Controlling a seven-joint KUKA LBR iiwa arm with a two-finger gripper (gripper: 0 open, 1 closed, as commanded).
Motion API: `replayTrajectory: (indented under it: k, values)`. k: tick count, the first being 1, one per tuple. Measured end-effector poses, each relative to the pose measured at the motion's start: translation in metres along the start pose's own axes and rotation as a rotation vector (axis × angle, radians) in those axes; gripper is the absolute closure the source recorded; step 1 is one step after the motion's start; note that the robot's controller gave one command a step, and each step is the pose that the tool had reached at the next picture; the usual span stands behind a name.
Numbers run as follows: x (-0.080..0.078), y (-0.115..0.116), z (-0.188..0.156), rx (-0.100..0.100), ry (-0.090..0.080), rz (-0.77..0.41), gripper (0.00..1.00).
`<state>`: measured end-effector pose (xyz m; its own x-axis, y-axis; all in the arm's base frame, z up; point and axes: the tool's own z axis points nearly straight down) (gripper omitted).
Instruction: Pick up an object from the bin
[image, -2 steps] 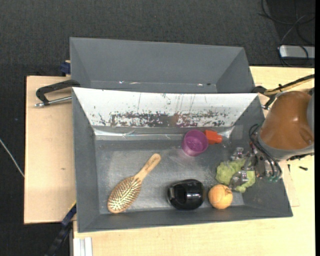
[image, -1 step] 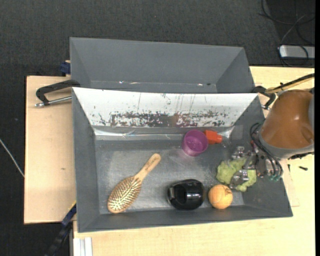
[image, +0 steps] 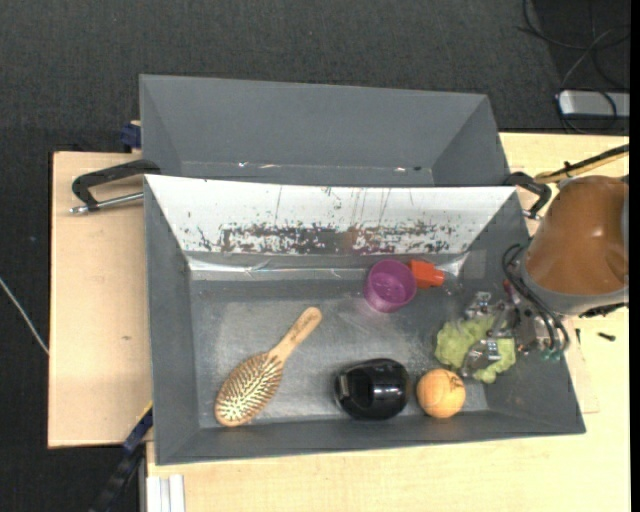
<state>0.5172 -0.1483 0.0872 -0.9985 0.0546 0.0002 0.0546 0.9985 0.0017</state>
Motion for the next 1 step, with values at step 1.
replayTrajectory:
  k: [1]
  values:
    - [0.001,0.0003,-0.0207,0.0,0.004,0.0,1.0]
